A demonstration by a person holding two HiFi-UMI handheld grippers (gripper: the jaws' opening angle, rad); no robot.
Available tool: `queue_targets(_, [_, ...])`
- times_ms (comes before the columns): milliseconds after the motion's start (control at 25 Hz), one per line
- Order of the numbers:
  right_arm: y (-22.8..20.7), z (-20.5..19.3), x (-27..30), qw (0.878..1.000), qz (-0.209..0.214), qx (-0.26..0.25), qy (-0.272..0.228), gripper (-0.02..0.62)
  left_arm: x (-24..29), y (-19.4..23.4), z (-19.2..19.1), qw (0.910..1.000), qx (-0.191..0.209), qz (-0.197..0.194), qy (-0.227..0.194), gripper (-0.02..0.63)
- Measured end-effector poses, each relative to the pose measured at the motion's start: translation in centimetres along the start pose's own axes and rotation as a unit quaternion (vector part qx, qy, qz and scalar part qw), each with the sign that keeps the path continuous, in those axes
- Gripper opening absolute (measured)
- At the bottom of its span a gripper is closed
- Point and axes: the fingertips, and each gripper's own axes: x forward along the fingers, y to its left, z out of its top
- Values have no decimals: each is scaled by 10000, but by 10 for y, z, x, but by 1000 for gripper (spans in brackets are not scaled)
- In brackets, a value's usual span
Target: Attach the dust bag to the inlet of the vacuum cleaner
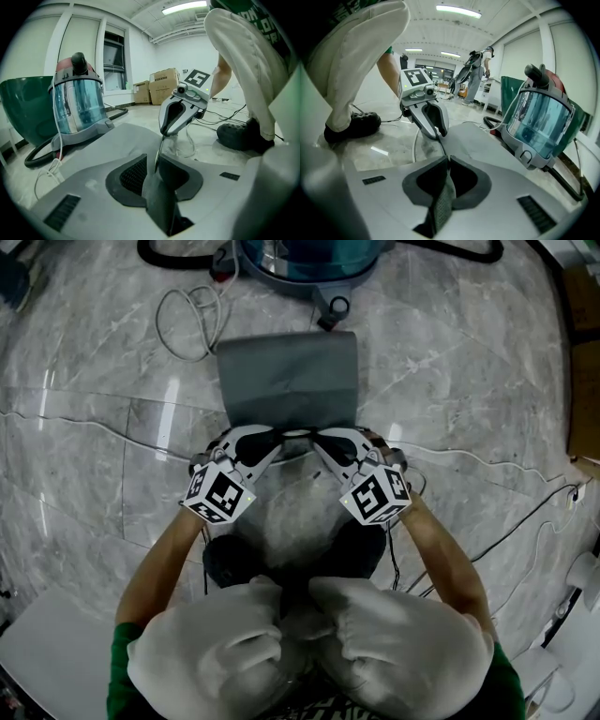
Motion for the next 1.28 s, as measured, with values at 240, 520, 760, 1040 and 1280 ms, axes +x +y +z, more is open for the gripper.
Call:
queue_targets(240, [-4,-1,6,9997,227,-97,-23,25,8,-2,1,9993,-26,-377,58,27])
queue_targets(520, [-10,-2,11,9970,676,304,-214,25,9,4,4,9961,-368,-795,-44,20])
queue_targets(760, [-19,-2,15,9894,1121,808,-444,25,13,12,5,9933,-512,-1032,25,17])
queue_targets(1040, [-22,0,18,9824,1471,1045,-479,23,13,14,3,9908,-620,-1199,40,15])
queue_targets(1280, [-27,3,21,9801,1432,1285,-486,22,12,19,3,9914,-597,-1160,90,15])
